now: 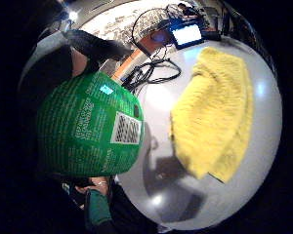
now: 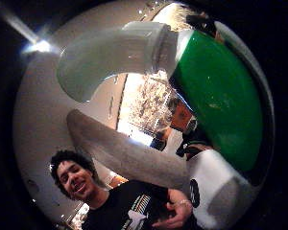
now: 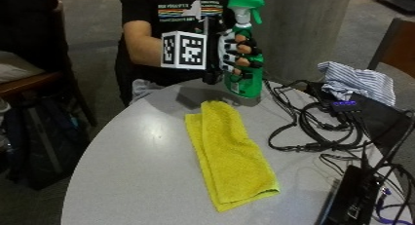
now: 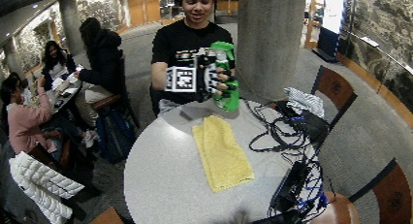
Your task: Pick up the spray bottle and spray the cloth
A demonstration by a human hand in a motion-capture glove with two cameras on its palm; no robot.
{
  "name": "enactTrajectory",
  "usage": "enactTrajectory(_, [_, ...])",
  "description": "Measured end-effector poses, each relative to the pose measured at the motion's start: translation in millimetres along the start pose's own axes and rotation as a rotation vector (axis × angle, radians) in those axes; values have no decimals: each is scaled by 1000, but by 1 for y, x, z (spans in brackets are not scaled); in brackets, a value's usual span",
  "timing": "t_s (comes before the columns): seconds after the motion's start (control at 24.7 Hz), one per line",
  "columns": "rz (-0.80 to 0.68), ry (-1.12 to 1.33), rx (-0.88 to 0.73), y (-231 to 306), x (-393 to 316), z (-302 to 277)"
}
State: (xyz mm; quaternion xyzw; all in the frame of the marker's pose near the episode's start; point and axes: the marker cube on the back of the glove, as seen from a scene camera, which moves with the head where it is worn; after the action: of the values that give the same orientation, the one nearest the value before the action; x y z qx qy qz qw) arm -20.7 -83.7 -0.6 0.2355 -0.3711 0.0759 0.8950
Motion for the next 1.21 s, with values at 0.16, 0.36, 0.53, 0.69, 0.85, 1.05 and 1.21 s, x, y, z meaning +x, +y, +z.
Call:
enactTrajectory(0.16, [25, 5, -5, -5, 19, 33])
enactTrajectory(0.36, [24, 0, -6, -4, 27, 54])
enactTrajectory(0.53, [10, 10, -20, -1, 26, 65])
enactTrajectory(0.69, [17, 49, -65, 6, 25, 62])
enactTrajectory(0.85, [-16, 121, -14, 25, 19, 30])
enactTrajectory(1.05, [-56, 291, 136, 60, 17, -45])
enactTrajectory(1.21, [-42, 475, 231, 92, 33, -107])
